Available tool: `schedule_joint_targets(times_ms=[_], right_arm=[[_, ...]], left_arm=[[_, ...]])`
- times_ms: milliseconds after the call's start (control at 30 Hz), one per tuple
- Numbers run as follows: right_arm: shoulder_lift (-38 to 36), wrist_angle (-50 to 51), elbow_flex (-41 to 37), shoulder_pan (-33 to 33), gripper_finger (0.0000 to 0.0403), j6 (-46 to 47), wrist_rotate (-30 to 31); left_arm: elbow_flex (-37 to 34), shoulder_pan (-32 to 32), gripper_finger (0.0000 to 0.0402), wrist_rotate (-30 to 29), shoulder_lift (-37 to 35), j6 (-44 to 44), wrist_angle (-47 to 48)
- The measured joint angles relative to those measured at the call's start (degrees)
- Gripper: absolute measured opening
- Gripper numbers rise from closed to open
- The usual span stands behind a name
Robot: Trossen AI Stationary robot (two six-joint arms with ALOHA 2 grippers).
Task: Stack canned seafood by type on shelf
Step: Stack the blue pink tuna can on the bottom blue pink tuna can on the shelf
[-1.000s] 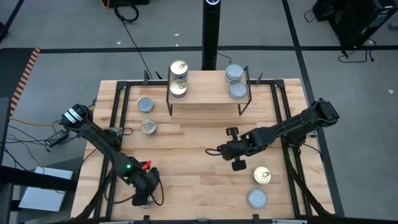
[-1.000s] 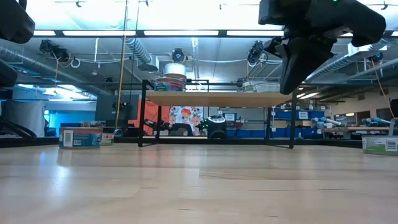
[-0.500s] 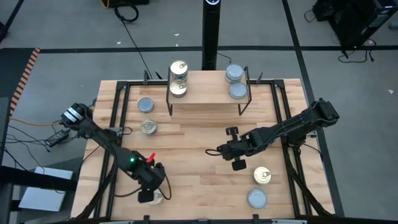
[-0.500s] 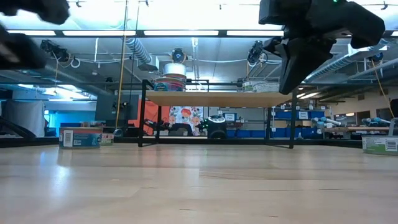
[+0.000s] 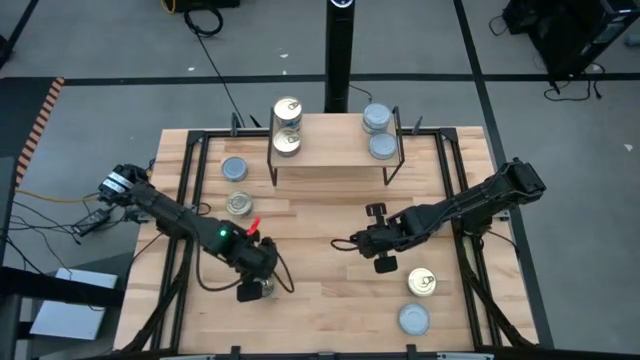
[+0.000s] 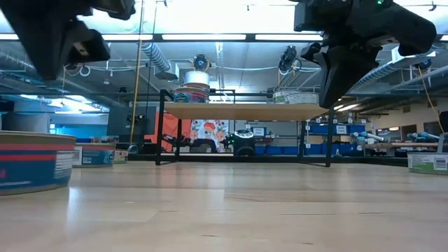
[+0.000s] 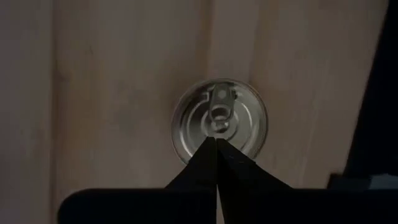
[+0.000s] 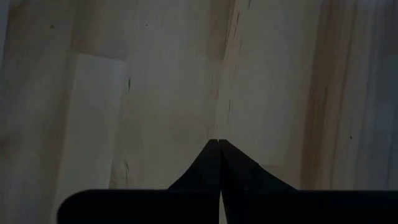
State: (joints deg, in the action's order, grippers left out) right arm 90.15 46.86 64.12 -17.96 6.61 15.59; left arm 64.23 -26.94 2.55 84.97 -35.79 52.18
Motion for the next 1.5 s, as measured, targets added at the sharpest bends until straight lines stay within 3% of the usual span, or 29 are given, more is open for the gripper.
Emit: schedule_joint_targets(times_ms=[200,333,667,833,1133,1333,1500], right_arm=[[0.00,-0.10,-0.02,-0.24,0.0007,1.20,0.00],[0.00,-1.83,-0.04,-0.46,0.0008,2.15,-0.60],[0.00,-4.12,-0.04,-0.46,0.0009,2.25,-1.75],[0.00,-4.94,-0.04,-0.46,0.0009,1.92,-1.77],[0.00,-4.93,-0.04,-0.46,0.0009,1.16,-1.81],[0.00,-4.95,-0.04,-0.46,0.0009,1.14,-1.81],[0.00,-4.95,-0.04,-0.46,0.0009,1.14,-1.81]], left_arm=[[0.61,0.85,0.0001,-1.18,0.00,0.51,-0.15],[-1.76,0.81,0.0011,-0.97,0.14,-4.85,-1.13],[-3.48,0.81,0.0093,-1.45,0.15,-6.67,-3.15],[-8.14,0.81,0.0118,-2.34,0.15,-6.02,-8.16],[-9.82,1.12,0.0119,-2.69,0.09,-5.93,-8.08],[-10.31,2.19,0.0094,-2.30,0.09,-5.00,-7.83],[-14.56,3.42,0.0068,3.15,0.09,-5.23,-13.92]])
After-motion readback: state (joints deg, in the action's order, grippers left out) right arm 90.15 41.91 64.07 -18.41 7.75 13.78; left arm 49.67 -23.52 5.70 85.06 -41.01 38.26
